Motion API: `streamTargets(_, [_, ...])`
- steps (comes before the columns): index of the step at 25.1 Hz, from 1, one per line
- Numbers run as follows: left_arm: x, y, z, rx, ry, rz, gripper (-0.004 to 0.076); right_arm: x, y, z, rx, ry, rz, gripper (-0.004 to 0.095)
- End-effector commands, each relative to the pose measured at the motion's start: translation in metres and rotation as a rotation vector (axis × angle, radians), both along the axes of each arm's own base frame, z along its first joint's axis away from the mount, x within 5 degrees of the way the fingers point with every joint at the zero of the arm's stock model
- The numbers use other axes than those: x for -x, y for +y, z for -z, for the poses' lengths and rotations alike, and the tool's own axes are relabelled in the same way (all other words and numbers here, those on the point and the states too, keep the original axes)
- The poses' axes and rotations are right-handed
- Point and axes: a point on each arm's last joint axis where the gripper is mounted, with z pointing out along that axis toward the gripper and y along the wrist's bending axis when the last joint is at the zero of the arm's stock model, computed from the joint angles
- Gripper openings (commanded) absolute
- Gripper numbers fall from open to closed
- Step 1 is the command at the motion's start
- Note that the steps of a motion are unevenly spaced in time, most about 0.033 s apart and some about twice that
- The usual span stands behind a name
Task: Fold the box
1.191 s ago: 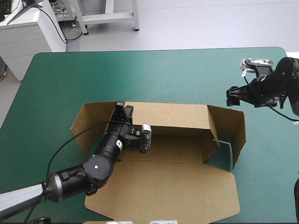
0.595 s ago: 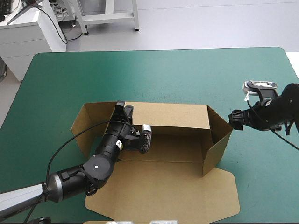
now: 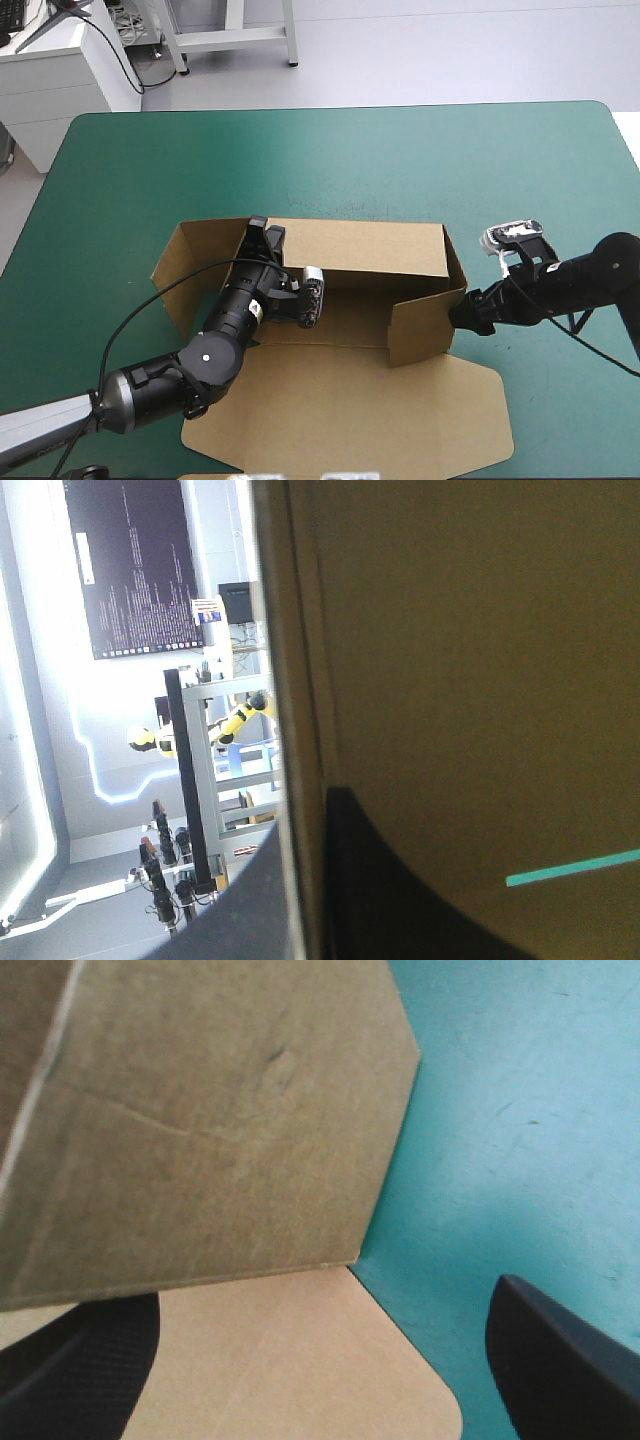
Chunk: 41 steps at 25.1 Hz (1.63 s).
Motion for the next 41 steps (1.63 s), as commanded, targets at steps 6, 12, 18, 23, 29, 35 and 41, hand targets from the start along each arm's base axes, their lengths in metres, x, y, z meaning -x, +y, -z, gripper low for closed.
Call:
streamTargets(6, [0.002, 0.003, -0.017, 0.031, -0.060, -0.010, -0.0008, 0.003, 0.010, 0.003, -0.137, -0.112, -0.039, 0.0810])
streamTargets(12, [0.002, 0.003, -0.017, 0.031, -0.060, -0.010, -0.0008, 0.011, 0.011, -0.005, -0.150, -0.253, 0.008, 0.0810])
streamTargets(18, [0.002, 0.003, -0.017, 0.031, -0.060, -0.010, -0.0008, 0.031, 0.010, -0.002, -0.146, -0.322, 0.057, 0.0810])
streamTargets(23, [0.002, 0.003, -0.017, 0.031, -0.060, -0.010, -0.0008, 0.047, 0.009, 0.015, -0.134, -0.339, 0.080, 0.0807])
streamTargets(29, [0.002, 0.003, -0.017, 0.031, -0.060, -0.010, -0.0008, 0.043, 0.010, 0.015, -0.094, -0.410, 0.081, 0.0792])
streamTargets(35, [0.002, 0.003, -0.017, 0.031, -0.060, -0.010, -0.0008, 0.041, 0.030, 0.015, -0.032, -0.452, 0.068, 0.0793])
streamTargets(41, [0.002, 0.003, -0.017, 0.031, -0.060, -0.010, -0.0008, 0.042, 0.044, 0.012, -0.048, -0.492, 0.095, 0.0792])
